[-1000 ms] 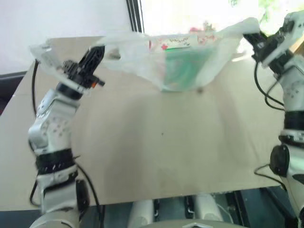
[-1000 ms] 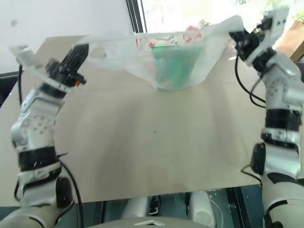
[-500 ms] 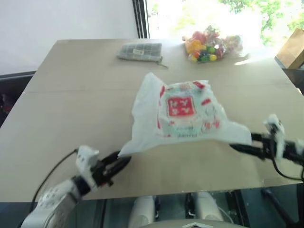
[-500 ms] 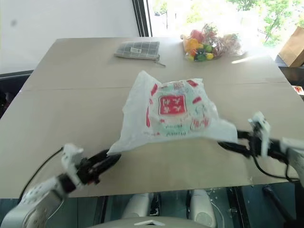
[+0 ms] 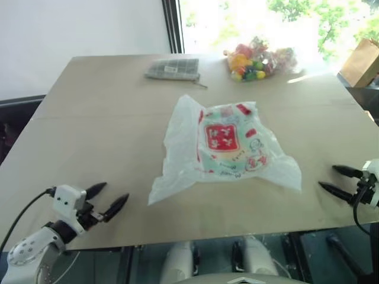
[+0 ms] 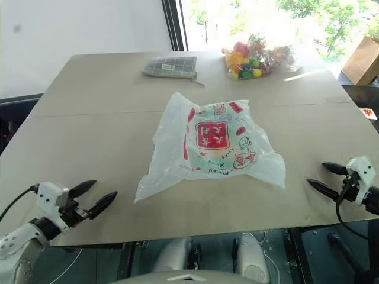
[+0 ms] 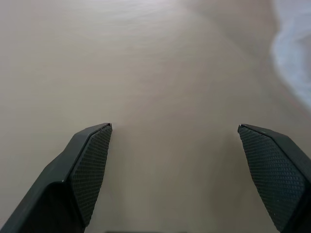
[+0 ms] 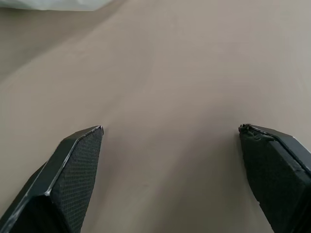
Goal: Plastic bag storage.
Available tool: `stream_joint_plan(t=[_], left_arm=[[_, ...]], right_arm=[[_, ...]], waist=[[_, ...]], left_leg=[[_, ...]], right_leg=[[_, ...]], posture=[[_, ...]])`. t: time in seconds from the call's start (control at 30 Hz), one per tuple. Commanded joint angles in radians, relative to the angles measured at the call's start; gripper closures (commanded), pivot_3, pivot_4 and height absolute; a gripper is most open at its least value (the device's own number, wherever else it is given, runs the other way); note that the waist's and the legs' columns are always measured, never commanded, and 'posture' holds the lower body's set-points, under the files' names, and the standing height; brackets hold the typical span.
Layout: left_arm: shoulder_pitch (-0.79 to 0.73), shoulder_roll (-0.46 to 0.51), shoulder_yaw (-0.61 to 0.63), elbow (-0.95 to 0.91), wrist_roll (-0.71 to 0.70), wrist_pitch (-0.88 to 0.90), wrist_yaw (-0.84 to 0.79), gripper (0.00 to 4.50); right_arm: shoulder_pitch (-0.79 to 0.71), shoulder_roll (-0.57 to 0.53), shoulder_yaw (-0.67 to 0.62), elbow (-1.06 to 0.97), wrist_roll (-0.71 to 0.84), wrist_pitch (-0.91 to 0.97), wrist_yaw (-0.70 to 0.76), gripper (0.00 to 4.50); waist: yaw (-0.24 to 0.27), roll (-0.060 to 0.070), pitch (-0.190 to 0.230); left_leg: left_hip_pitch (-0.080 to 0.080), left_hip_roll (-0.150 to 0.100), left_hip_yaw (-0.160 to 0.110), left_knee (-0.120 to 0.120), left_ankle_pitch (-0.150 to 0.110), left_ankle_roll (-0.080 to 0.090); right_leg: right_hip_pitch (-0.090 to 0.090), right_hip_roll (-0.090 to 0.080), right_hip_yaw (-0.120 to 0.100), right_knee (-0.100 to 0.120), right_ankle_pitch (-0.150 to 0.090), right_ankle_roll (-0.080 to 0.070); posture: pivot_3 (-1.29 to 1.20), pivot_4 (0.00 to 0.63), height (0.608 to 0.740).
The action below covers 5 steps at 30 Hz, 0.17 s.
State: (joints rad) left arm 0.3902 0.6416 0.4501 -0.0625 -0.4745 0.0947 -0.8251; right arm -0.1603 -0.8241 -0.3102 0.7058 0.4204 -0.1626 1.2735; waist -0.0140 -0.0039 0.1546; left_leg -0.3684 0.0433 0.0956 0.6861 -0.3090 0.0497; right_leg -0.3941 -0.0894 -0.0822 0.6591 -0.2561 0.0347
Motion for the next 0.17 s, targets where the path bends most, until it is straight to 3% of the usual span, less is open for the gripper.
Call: stream_joint_plan(t=[0.03,0.17], left_arm=[[-0.037,0.022,0.044,0.017,-0.005,-0.044,-0.027,0.06],[-0.109,0.031,0.040,-0.034,-0.056,0.011,-0.034,0.06]], right_arm=[[-0.094,-0.023,-0.062,0.038,0.041,-0.018,0.020,0.00],[-0.142,0.004,-0.055,-0.006,0.075,-0.003,0.098,0.00]], waist=[[0.000,0.000,0.000],[0.002,-0.001,0.001]], left_leg=[[0.000,0.000,0.001,0.000,0.002,-0.003],[-0.002,0.001,0.001,0.000,0.002,-0.004]], right_leg=[[-0.001,0.000,0.001,0.000,0.000,0.000],[-0.001,-0.001,0.000,-0.001,0.000,0.000]], posture=[[0.00,0.150,0.740],[0.00,0.150,0.740]])
